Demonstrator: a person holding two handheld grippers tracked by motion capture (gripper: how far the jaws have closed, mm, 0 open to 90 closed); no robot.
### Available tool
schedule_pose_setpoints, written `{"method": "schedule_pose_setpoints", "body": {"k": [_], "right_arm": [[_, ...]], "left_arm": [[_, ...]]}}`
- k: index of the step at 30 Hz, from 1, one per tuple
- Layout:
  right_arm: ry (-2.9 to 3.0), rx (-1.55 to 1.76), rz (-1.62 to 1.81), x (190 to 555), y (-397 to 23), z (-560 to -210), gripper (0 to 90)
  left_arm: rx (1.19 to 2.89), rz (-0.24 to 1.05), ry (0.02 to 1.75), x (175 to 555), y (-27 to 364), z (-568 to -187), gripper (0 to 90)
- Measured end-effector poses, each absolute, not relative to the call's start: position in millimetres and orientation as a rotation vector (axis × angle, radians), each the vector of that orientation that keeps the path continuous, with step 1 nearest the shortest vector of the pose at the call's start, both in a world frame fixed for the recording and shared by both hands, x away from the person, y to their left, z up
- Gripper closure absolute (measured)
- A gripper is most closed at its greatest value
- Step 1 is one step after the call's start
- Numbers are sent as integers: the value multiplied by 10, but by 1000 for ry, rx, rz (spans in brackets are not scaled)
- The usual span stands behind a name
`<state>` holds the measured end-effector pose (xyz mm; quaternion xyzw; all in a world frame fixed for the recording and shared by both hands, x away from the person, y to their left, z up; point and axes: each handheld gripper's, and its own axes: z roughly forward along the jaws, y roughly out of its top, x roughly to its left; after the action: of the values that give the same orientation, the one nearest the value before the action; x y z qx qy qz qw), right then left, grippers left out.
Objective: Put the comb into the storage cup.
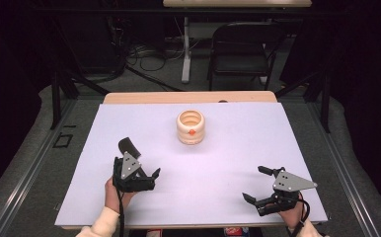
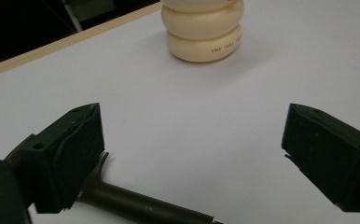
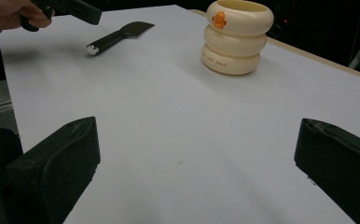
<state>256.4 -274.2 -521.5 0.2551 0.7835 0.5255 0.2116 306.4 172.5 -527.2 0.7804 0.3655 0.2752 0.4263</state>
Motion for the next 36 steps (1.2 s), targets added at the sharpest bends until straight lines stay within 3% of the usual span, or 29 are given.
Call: {"method": "schedule_pose_setpoints", "body": {"k": [1,2,4,5,7,8,11,12,15,21,25,36], "right_arm": [[2177,710,1459,2565,-2741,-5215,0],[2178,711,1459,2566,-2741,-5217,0],[2178,711,1459,2568,-2742,-5217,0],[2179,712,1459,2569,-2742,-5219,0],[2180,712,1458,2568,-2742,-5219,0],[2181,710,1456,2564,-2742,-5216,0],[2182,712,1453,2563,-2740,-5216,0],[2181,712,1455,2565,-2737,-5218,0],[2185,712,1448,2570,-2737,-5220,0],[2187,705,1449,2567,-2732,-5217,0],[2186,705,1449,2568,-2734,-5217,0],[2187,704,1457,2559,-2737,-5213,0]], "left_arm": [[1957,686,915,3068,1716,-5275,91],[1965,673,915,3079,1704,-5284,164],[1977,671,916,3089,1701,-5288,176],[1984,659,914,3095,1699,-5294,265],[1990,648,914,3101,1695,-5303,296],[1994,625,908,3105,1692,-5311,407],[2012,610,908,3109,1689,-5322,519],[2017,601,911,3114,1692,-5330,519],[2021,568,922,3132,1705,-5353,663],[2063,515,933,3157,1722,-5402,824],[2108,469,946,3184,1716,-5448,874],[2182,392,973,3216,1714,-5496,884]]}}
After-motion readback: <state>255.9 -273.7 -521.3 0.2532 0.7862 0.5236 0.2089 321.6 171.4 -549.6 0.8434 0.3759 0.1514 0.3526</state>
